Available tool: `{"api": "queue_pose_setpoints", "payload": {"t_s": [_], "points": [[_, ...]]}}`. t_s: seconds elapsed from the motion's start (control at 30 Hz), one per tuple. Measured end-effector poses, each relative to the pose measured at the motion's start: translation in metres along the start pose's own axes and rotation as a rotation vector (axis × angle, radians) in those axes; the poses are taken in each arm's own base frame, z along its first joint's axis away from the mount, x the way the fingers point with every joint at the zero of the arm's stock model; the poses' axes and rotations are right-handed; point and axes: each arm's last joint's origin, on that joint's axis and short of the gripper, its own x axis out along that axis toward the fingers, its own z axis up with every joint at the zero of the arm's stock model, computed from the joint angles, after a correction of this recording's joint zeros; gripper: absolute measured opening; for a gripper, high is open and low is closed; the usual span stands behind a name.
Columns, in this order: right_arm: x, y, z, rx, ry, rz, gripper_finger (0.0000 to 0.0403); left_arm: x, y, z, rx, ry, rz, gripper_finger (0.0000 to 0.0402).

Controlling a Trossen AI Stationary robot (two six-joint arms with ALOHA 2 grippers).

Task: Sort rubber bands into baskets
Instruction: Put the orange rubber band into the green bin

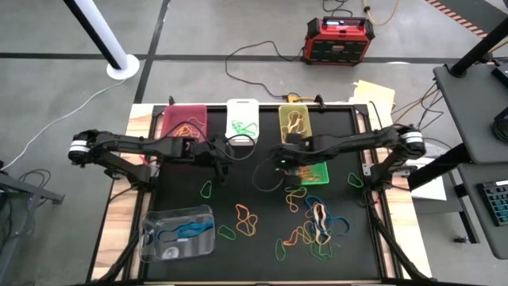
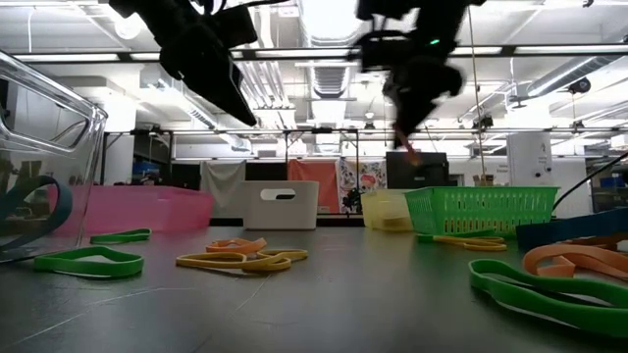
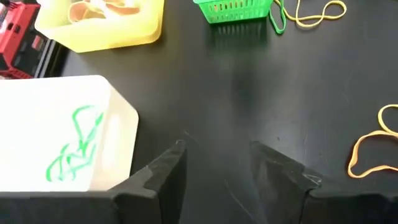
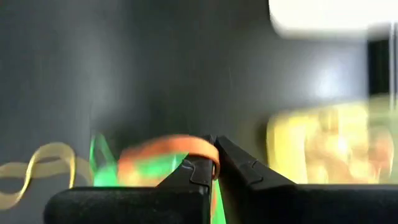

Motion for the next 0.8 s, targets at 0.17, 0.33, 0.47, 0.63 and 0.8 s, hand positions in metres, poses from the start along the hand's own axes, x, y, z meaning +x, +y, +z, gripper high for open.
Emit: {"api": "queue_pose_setpoints", "payload": {"t_s": [0.17, 0.33, 0.47, 0.63, 0.8], "points": [[-0.019, -0.003, -0.030, 0.174, 0.108, -0.008, 0.0009, 0.000, 0.000, 0.003, 0.015, -0.026, 0.003, 0.0158], [-0.020, -0.003, -0.057, 0.290, 0.133, -0.026, 0.0009, 0.000, 0.000, 0.003, 0.042, -0.033, 0.004, 0.0158], [-0.015, -0.002, -0.076, 0.384, 0.159, -0.056, 0.0020, 0.000, 0.000, 0.003, 0.054, -0.034, 0.005, 0.0158], [-0.012, -0.001, -0.090, 0.474, 0.151, -0.063, 0.0069, 0.000, 0.000, 0.003, 0.083, -0.034, 0.005, 0.0158], [-0.013, -0.002, -0.096, 0.522, 0.125, -0.112, 0.0133, 0.000, 0.000, 0.004, 0.102, -0.040, 0.006, 0.0158]]}}
